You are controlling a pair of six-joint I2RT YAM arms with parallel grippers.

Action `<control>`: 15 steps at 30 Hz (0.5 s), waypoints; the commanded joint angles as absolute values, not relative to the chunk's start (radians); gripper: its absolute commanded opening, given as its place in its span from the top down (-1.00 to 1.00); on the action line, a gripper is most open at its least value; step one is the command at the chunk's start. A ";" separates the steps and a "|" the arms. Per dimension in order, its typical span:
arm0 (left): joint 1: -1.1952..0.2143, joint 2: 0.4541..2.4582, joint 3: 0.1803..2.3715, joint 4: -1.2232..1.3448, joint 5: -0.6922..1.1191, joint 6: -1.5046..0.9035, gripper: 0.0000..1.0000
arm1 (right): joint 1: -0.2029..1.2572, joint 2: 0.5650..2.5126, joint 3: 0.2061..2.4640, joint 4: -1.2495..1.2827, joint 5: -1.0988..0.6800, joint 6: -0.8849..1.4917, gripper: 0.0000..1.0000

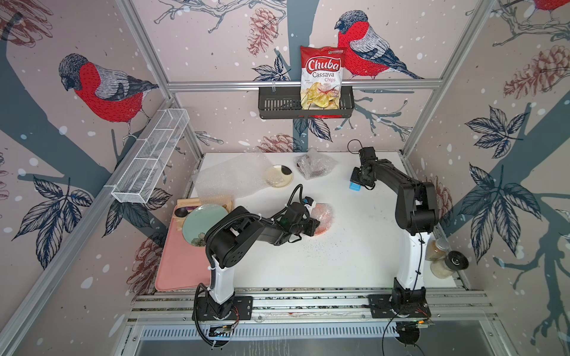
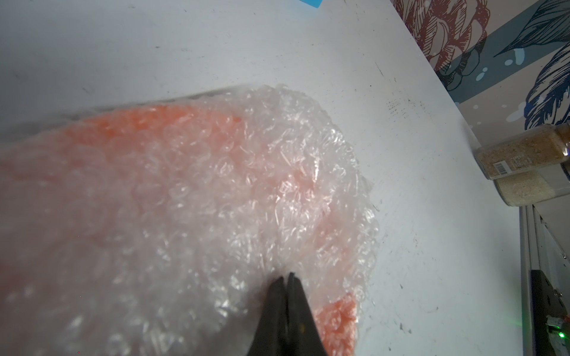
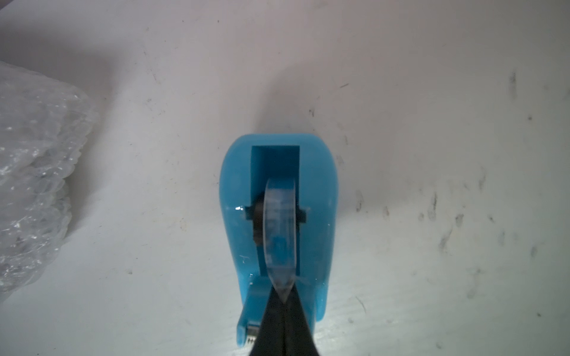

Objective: Wrap dinner plates in bubble wrap
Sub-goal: Pull the tape from the tape cutter.

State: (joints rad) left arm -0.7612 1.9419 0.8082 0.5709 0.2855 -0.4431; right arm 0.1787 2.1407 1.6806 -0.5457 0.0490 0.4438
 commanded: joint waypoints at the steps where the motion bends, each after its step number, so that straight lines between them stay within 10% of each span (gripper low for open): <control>1: -0.757 1.969 0.795 0.337 0.229 -0.439 1.00 | 0.184 2.094 1.669 -0.549 0.066 0.432 1.00; 15: -0.758 1.970 0.795 0.334 0.224 -0.445 1.00 | 0.270 1.795 1.353 -0.534 0.014 0.506 1.00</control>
